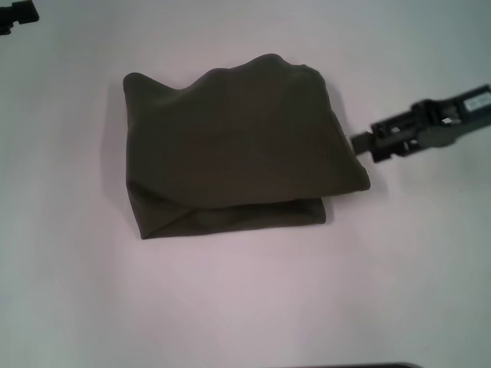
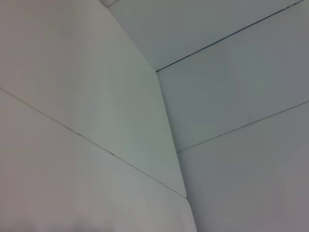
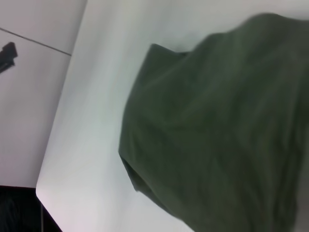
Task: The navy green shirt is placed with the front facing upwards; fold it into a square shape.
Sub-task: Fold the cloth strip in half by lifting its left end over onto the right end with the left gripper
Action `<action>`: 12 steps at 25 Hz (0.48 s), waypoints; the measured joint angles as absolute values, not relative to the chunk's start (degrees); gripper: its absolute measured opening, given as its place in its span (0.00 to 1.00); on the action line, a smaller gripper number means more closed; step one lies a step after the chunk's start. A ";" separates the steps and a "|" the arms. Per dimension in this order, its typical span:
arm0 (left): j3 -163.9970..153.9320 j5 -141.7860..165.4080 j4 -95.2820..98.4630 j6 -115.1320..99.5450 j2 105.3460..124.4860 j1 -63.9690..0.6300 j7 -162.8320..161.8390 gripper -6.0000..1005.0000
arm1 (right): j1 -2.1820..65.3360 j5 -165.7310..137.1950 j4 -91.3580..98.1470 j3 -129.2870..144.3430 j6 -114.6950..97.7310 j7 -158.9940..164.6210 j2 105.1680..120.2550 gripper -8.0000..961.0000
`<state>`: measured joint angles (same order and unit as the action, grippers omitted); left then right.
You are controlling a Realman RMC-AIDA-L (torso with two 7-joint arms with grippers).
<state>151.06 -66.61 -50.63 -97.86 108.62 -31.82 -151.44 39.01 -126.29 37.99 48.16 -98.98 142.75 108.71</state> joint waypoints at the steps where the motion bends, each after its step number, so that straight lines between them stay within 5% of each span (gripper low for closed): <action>1: 151.04 -66.61 -50.57 -97.79 108.60 -31.83 -151.44 0.69 | 38.51 -126.40 37.93 48.16 -99.34 142.77 108.46 0.76; 12: 148.82 -62.47 -49.20 -96.95 107.53 -32.17 -151.87 0.69 | 36.99 -131.66 37.71 48.10 -101.37 143.72 108.84 0.76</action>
<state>148.82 -62.47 -49.20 -96.95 107.53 -32.17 -151.87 36.99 -131.66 37.71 48.10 -101.37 143.72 108.84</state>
